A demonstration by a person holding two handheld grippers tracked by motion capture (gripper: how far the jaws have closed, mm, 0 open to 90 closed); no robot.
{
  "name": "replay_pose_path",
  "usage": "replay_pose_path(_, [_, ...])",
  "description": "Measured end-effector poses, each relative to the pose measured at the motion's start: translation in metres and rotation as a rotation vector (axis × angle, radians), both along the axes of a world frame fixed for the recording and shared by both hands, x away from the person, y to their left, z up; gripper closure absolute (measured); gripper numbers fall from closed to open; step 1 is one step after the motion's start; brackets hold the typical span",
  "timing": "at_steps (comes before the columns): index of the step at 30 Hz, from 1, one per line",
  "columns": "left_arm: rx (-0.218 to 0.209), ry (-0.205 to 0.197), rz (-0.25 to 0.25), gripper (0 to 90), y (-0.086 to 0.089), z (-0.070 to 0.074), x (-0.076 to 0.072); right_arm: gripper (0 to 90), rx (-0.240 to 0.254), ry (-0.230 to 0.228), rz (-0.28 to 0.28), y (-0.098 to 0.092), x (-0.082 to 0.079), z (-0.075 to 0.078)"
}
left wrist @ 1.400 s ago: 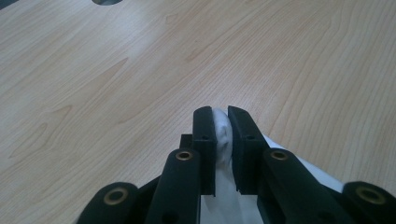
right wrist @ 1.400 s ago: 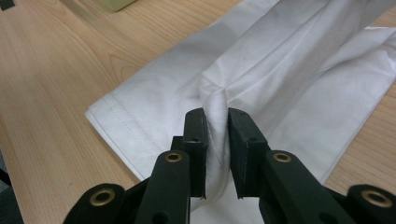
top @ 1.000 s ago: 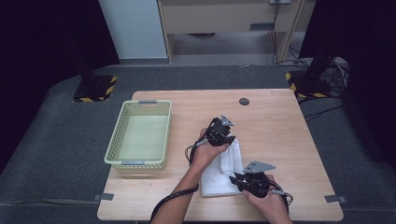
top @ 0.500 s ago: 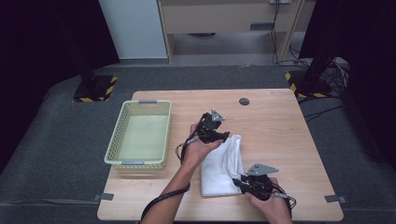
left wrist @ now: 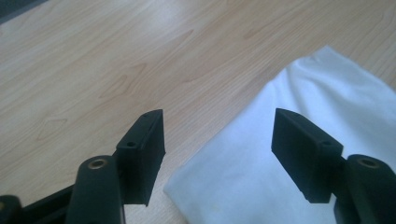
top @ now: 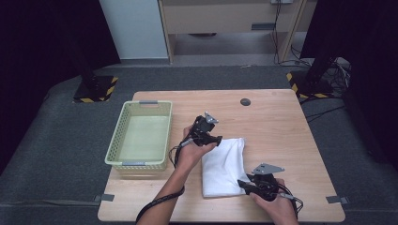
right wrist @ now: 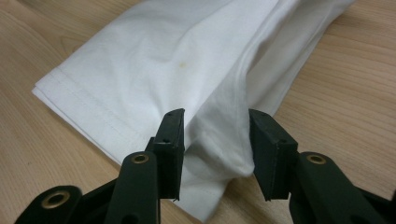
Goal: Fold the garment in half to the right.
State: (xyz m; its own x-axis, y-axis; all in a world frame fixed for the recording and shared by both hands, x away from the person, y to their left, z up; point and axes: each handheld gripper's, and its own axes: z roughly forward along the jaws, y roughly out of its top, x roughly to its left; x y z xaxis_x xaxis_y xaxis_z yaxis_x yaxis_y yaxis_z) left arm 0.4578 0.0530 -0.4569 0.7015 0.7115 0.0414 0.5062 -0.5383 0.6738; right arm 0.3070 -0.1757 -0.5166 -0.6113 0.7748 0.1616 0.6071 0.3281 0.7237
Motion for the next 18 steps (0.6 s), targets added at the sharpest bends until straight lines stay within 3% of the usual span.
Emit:
replay_pose_path(3, [0.033,0.013,-0.011,30.3,0.0,-0.005,-0.001,55.5,-0.007,0.009,0.002,-0.003,0.001,0.001])
replay_pose_path(13, [0.02,0.056,0.019,24.0,0.008,-0.013,0.002,38.5,-0.039,0.018,0.006,-0.007,0.001,0.002])
replay_pose_path(18, [0.02,0.071,0.031,22.2,0.011,-0.017,0.003,24.1,-0.043,0.006,0.001,-0.01,-0.001,0.002])
